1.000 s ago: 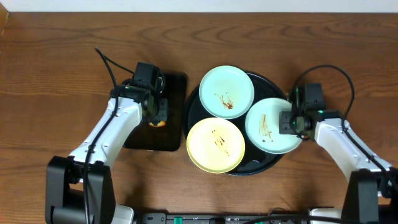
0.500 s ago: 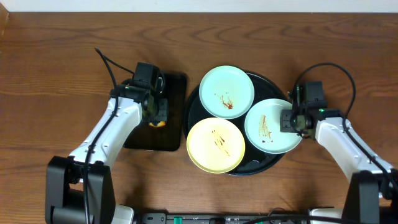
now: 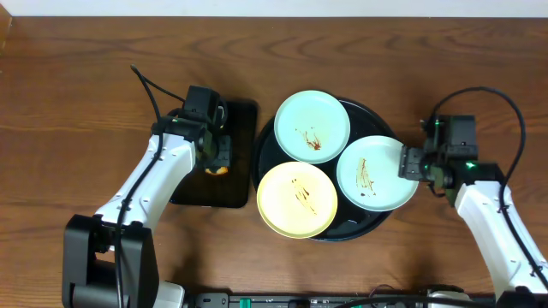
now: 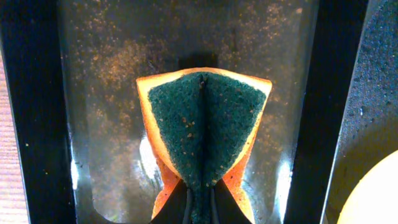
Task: Clean dirty plates on tray and stack at the side
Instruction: 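Move the right gripper to the pale green plate's right rim and grip it, then lift the sponge with the left gripper toward the plates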
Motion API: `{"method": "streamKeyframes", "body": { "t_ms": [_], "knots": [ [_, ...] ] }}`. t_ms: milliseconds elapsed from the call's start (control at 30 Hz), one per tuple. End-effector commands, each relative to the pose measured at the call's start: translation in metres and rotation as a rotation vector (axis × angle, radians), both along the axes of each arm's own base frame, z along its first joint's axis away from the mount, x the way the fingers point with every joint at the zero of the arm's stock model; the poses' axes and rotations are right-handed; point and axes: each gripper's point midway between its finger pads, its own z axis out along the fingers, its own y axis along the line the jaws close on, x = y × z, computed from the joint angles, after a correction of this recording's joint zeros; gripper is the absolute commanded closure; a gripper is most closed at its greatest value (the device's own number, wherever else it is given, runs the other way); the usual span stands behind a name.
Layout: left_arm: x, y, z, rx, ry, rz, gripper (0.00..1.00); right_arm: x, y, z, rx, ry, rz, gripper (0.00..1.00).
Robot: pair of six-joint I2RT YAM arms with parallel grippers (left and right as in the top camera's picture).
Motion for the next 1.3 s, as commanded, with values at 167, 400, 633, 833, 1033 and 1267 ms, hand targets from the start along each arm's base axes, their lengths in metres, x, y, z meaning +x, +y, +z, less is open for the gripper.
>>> {"method": "streamKeyframes", "body": {
  "t_ms": [167, 400, 633, 833, 1033, 1267],
  "knots": [
    [0.005, -0.002, 0.010, -0.006, -0.029, -0.010, 0.92, -0.009, 0.010, -0.041, 0.149, 0.126, 0.058, 0.34],
    [0.004, -0.002, 0.010, -0.005, -0.025, -0.009, 0.92, -0.013, 0.011, -0.061, 0.163, 0.187, 0.056, 0.61],
    [0.004, -0.002, 0.010, -0.009, -0.025, 0.001, 0.92, -0.013, 0.011, -0.060, 0.163, 0.188, 0.056, 0.74],
    [0.004, -0.002, 0.010, -0.012, -0.025, 0.000, 0.93, -0.014, 0.011, -0.060, 0.163, 0.190, 0.056, 0.82],
    [0.004, -0.005, 0.015, -0.029, -0.039, -0.004, 0.92, -0.015, 0.011, -0.061, 0.161, 0.193, 0.055, 0.90],
    [0.005, -0.009, 0.036, -0.060, -0.097, -0.011, 0.92, -0.015, 0.010, -0.061, 0.157, 0.197, 0.053, 0.99]
  ]
}}
